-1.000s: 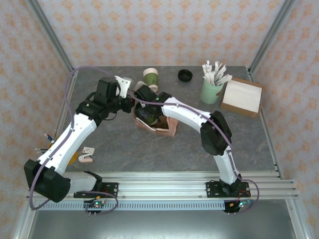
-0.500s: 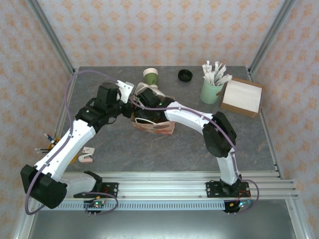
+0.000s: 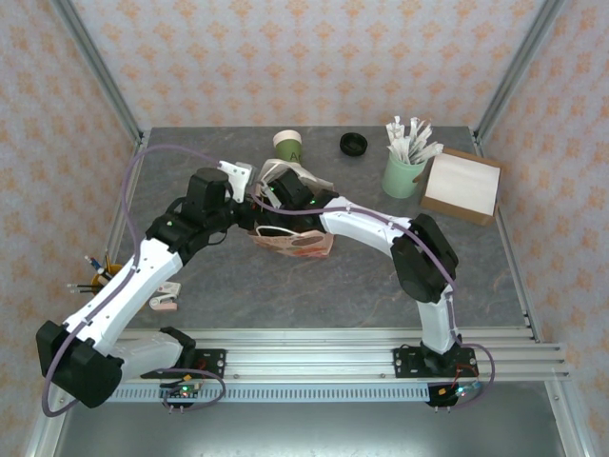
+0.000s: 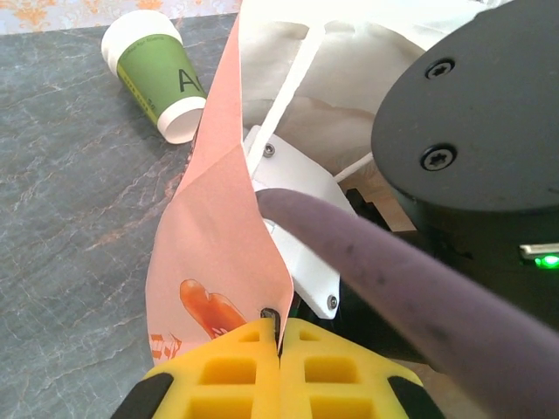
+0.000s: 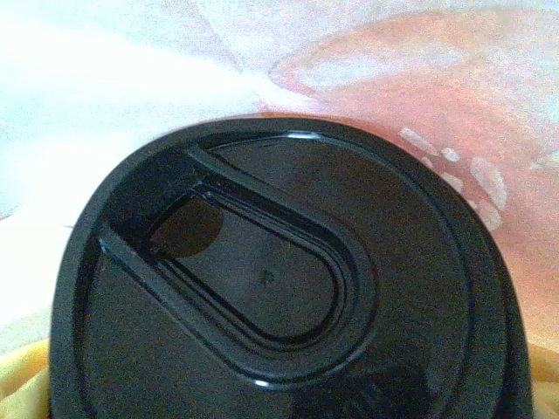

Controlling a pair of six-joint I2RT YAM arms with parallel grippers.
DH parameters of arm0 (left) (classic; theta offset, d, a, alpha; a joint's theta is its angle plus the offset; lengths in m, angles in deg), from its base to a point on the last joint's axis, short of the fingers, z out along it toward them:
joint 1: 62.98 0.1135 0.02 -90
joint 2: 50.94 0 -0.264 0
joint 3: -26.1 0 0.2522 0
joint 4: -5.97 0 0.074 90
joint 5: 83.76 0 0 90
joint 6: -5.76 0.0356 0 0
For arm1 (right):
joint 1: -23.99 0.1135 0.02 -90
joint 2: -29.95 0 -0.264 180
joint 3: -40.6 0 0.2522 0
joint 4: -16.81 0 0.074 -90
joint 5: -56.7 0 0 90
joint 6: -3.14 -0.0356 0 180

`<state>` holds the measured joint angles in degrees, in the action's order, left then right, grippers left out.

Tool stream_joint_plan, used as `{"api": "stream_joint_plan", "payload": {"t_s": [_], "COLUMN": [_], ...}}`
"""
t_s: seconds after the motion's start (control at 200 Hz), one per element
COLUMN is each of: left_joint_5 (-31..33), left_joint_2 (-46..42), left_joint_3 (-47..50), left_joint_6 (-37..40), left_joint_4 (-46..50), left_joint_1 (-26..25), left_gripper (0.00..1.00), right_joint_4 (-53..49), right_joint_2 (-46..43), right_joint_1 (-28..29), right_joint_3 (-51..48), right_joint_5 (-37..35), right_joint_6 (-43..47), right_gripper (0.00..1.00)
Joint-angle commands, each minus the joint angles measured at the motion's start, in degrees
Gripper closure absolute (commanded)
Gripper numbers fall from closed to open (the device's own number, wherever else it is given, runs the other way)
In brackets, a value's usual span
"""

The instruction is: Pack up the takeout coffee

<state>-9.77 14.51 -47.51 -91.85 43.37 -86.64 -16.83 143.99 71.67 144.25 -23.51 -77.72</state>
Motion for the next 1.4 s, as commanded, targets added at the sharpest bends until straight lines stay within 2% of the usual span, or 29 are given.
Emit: {"api": "stream_joint_plan", "payload": {"t_s": [0.0, 0.12, 0.385, 0.485, 0.54, 0.58, 1.396], "left_joint_5": [0.31, 1.29, 0.02, -0.14, -0.34, -0.55, -1.48], "left_joint_2": [-0.83, -0.52, 0.25, 0.12, 0.20, 0.20, -0.06], "left_joint_3": [1.77, 1.76, 1.19, 1.02, 1.06, 1.06, 0.62], "left_joint_6": [-2.39, -2.58, -1.87, -1.63, -1.28, -1.26, 0.06], "left_joint_4": [0.37, -1.01, -1.84, -2.11, -2.11, -2.15, -1.92], "left_joint_1": [-1.21, -0.89, 1.54, 2.47, 2.74, 2.91, 3.62], "left_gripper": [1.00, 1.00, 1.00, 1.00, 1.00, 1.00, 1.00], "right_joint_4": [-0.41, -0.76, 5.71, 4.68, 4.58, 4.42, 3.77], "right_joint_2": [1.88, 1.81, -1.14, -1.13, -1.29, -1.36, -5.75], "right_joint_1": [-0.65, -0.97, -1.36, -1.45, -1.50, -1.52, -2.27], "right_joint_3": [-0.35, -1.06, -6.72, -6.48, -6.59, -6.65, -6.31], "right_joint_5": [2.61, 2.61, 5.42, 6.52, 6.82, 6.75, 5.35], "right_joint_6": [-0.01, 0.91, 5.34, 6.47, 7.03, 7.48, 8.70], "right_gripper": [0.28, 0.28, 0.25, 0.21, 0.13, 0.11, 0.08]}}
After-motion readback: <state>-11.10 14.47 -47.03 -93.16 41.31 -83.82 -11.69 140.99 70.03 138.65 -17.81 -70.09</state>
